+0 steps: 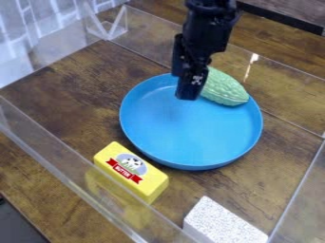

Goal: Put the green object in the blue tray

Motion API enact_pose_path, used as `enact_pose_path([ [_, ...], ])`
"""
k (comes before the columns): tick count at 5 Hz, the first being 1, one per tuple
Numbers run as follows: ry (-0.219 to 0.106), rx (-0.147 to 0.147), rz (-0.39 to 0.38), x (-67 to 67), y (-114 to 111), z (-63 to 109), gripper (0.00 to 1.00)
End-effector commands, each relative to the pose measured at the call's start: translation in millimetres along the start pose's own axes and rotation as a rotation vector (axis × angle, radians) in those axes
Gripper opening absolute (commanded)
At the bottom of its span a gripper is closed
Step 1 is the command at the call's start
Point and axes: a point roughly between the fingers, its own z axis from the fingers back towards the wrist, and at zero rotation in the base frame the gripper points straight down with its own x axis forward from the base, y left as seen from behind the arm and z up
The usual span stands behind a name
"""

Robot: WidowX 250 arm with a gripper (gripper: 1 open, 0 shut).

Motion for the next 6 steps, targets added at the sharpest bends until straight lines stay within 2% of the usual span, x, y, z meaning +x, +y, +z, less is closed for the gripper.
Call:
enact_pose_path([
  [1, -0.041, 0.064, -0.07, 13.2, 6.2, 17.7, 1.0],
  [2, -0.043, 0.074, -0.082, 23.5, -2.3, 12.0, 1.0],
  [3, -0.045, 0.086, -0.091, 33.3, -9.2, 6.1, 0.0],
  [4, -0.05, 0.089, -0.102, 43.5, -12.5, -14.3, 1.0],
  [5, -0.033, 0.085, -0.071, 44.2, -11.7, -7.5, 0.0],
  [6, -0.032, 0.084, -0.076, 52.1, -3.6, -3.4, 0.0],
])
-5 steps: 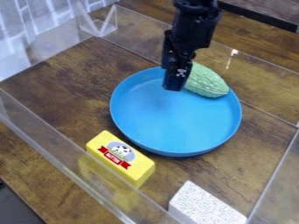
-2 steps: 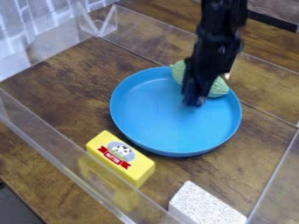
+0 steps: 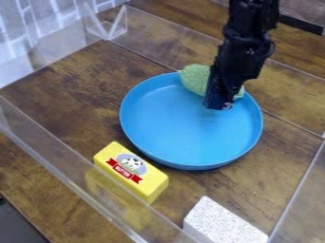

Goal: Put the green object in the blue tray

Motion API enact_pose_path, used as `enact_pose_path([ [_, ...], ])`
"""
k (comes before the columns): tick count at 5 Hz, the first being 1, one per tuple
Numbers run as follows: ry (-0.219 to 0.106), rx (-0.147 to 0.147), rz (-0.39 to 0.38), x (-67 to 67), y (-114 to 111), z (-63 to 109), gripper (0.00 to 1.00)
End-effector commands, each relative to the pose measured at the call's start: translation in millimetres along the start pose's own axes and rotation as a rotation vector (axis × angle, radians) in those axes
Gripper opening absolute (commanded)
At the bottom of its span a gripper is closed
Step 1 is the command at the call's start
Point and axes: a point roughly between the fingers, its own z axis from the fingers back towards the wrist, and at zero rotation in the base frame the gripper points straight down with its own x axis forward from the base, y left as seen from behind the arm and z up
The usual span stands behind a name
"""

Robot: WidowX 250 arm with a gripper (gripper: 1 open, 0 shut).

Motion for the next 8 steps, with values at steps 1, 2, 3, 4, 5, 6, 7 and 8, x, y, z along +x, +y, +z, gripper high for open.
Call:
enact_pose_path([
  [1, -0.043, 0.043, -0.009, 11.6, 14.1, 27.1, 0.0],
  [2, -0.043, 0.042, -0.013, 9.8, 17.0, 22.0, 0.0],
  [3, -0.044, 0.04, -0.016, 7.7, 19.8, 16.8, 0.0],
  [4, -0.041, 0.035, -0.001, 3.5, 19.5, 13.8, 0.0],
  [5, -0.038, 0.03, 0.014, -0.7, 19.0, 11.0, 0.0],
  [6, -0.033, 0.024, 0.03, -1.4, 20.9, 16.6, 0.0],
  [7, -0.038, 0.015, 0.015, -13.7, 15.2, 20.9, 0.0],
  [8, -0.046, 0.008, 0.001, -25.6, 10.1, 22.9, 0.0],
])
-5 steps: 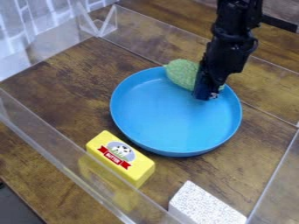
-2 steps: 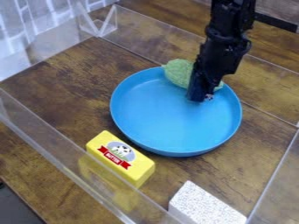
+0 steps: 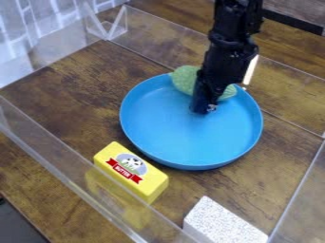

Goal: Put the green object in the blue tray

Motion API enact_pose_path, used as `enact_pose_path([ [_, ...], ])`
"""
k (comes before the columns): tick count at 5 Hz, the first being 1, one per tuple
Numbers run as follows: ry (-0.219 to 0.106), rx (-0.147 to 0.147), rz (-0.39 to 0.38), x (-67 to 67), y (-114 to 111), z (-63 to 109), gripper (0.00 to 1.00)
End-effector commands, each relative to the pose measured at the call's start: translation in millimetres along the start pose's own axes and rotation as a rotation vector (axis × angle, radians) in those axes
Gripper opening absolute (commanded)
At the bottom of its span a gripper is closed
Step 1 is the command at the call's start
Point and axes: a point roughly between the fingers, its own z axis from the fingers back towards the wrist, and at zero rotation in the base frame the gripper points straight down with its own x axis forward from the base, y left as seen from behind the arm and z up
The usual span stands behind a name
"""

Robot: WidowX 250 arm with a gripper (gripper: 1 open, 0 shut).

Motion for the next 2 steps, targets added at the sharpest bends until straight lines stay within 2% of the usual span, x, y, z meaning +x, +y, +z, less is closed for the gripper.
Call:
enact_pose_path([
  [1, -0.067, 0.062, 0.021, -14.9, 7.7, 27.6, 0.0],
  [2, -0.075, 0.054, 0.025, -24.2, 5.4, 22.7, 0.0],
])
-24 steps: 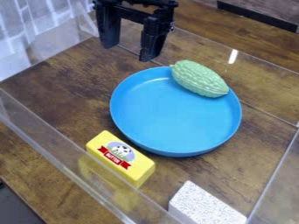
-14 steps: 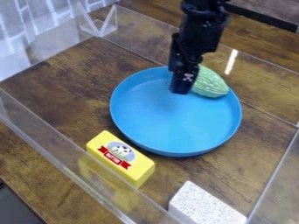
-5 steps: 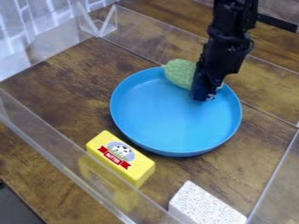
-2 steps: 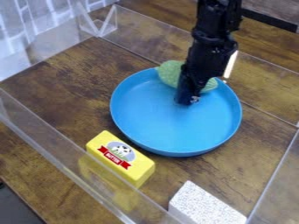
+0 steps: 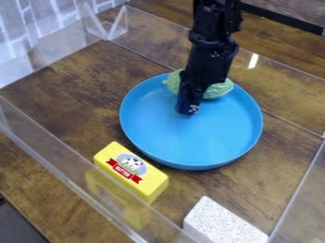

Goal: Put the green object in the blue tray

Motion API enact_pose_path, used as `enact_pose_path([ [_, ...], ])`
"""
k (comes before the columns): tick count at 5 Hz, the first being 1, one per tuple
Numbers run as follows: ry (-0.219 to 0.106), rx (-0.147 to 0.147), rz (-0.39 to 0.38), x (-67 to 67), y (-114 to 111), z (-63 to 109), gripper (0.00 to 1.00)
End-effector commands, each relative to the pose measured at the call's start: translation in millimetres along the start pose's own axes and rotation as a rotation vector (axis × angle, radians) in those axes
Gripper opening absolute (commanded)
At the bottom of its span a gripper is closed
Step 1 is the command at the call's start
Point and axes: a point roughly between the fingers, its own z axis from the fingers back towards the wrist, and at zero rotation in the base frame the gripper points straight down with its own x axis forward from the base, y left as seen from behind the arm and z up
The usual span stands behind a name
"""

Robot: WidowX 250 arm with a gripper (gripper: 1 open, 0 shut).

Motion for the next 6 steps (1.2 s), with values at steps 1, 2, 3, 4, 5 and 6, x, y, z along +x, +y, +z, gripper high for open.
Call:
enact_pose_path([
  [1, -0.056, 0.045, 0.029, -2.9, -5.9, 25.0, 0.0],
  [2, -0.064, 0.032, 0.033, -0.5, -19.3, 23.8, 0.0],
  [3, -0.072, 0.025, 0.05, -8.6, -26.6, 14.7, 0.0],
  [4, -0.092, 0.011, 0.069, -17.6, -31.4, 7.4, 0.0],
  [5, -0.103, 0.0, 0.092, -11.5, -35.0, 9.8, 0.0],
  [6, -0.114, -0.012, 0.106, -12.3, -36.6, 12.7, 0.0],
])
